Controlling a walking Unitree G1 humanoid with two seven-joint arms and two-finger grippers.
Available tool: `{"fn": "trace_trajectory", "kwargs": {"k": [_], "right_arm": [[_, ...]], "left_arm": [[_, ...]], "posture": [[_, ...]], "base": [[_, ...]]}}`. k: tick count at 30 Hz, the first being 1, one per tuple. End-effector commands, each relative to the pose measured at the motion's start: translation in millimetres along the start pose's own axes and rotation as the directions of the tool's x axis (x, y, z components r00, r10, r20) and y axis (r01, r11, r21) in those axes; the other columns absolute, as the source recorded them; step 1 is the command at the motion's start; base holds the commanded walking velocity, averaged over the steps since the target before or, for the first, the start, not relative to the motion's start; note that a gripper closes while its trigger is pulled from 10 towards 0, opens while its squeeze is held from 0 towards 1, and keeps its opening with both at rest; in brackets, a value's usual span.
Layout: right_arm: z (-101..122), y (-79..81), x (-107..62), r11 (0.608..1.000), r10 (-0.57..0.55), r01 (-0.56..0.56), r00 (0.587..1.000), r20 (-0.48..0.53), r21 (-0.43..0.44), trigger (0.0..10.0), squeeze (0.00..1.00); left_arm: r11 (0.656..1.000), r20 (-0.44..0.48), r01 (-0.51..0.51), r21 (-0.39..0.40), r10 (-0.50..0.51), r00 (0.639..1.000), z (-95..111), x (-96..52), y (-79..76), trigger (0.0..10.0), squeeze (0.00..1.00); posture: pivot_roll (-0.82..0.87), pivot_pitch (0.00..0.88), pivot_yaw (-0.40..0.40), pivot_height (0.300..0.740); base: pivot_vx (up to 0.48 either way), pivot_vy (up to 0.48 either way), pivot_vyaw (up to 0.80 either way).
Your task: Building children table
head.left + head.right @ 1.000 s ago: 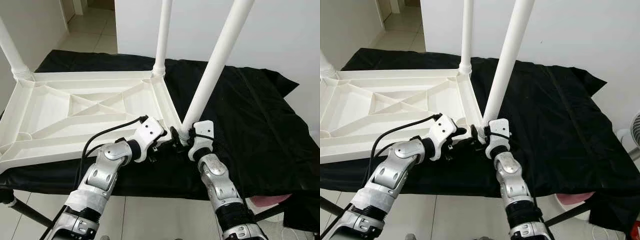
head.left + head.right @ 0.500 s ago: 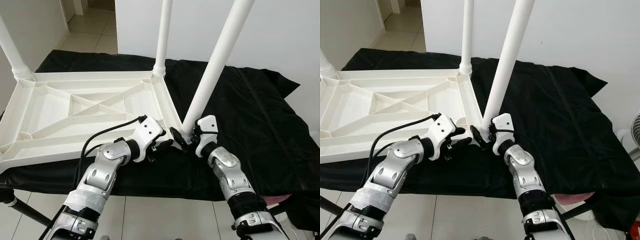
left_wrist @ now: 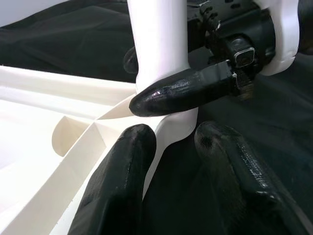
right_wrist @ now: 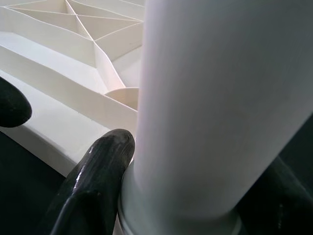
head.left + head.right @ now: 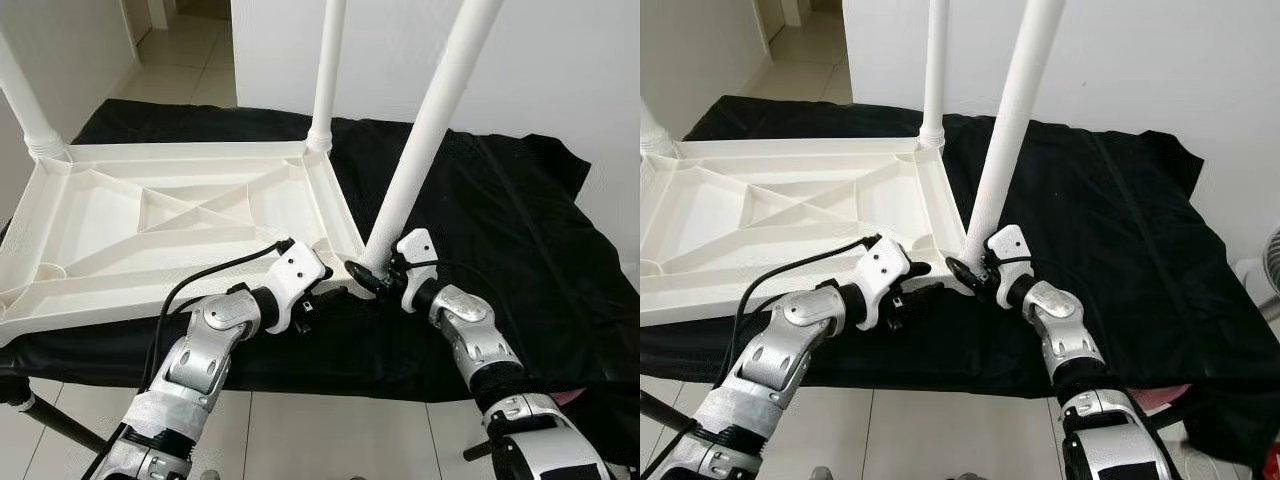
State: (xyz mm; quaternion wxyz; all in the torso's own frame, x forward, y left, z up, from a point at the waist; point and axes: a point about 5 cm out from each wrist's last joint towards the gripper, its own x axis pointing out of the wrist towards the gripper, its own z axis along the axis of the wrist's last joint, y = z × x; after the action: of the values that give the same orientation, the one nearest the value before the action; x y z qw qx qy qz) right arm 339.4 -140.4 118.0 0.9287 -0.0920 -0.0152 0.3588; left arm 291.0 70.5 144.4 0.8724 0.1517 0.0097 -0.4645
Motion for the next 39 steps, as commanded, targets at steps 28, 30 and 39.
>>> {"fn": "trace_trajectory", "kwargs": {"k": [28,30,39], "right_arm": [[-17.0,10.7,-5.5,0.868,-0.481,0.486,0.874,-0.071,0.101,10.0,0.00],[-19.0,16.8,-3.9,0.826,-0.543,0.551,0.835,-0.095,0.119,10.0,0.00],[-17.1,35.1,1.9,0.740,-0.643,0.656,0.755,-0.127,0.151,10.0,0.00]], "left_arm": [[0.999,-0.014,-0.051,-0.010,0.051,0.999,-1.6,0.9,1.4,10.0,0.00],[0.998,-0.013,-0.054,-0.011,0.054,0.998,-1.4,0.7,1.5,10.0,0.00],[0.998,-0.010,-0.063,-0.012,0.063,0.998,-0.5,0.6,2.6,10.0,0.00]], "posture": [[0.00,0.000,-0.077,0.740],[0.01,0.000,-0.082,0.740],[0.01,0.000,-0.084,0.740]], "base": [[0.000,0.000,0.00],[0.000,0.000,0.00],[0.000,0.000,0.00]]}}
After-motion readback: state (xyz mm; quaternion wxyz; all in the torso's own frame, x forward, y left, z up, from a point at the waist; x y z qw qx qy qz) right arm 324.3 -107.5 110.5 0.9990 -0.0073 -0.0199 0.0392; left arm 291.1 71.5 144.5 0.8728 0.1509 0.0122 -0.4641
